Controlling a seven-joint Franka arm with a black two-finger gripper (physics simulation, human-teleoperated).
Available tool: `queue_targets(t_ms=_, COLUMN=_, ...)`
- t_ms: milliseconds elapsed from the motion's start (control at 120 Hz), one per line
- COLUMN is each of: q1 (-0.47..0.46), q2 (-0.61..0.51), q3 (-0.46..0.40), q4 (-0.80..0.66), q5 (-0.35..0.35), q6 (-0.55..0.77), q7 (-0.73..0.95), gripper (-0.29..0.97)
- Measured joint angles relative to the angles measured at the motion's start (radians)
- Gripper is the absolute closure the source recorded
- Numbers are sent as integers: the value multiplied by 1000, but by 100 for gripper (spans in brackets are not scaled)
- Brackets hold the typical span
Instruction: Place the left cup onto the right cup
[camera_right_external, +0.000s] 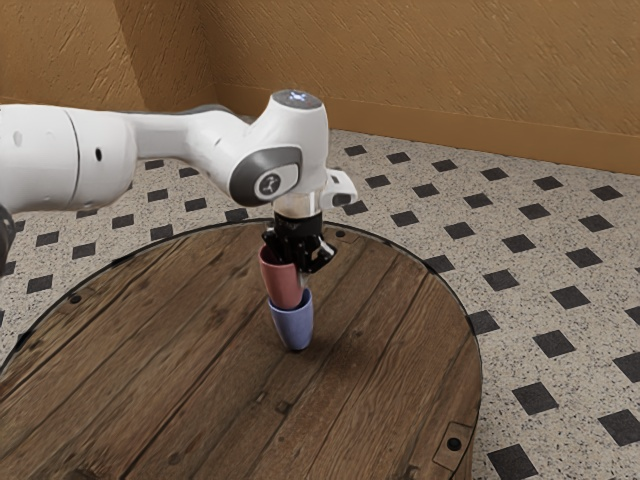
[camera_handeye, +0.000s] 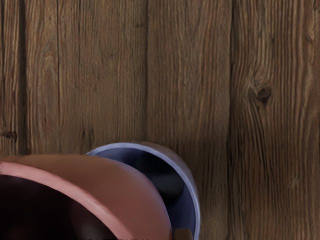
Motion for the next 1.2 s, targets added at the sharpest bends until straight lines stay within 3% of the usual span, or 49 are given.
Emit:
queue_targets(t_ms=242, q1=0, q2=10, q3=0, q4=0, q5=-1, q6=7, q7=-3, gripper=78)
queue_targets(t_ms=683, q1=-8, q2=3, q3=-11, q4=8, q5=-22, q6=3, q7=2, gripper=43)
queue_targets(t_ms=1200, q1=-17, q2=-87, q3=-40, q4=61, q5=-13, q6=-110, q7=-12, gripper=31)
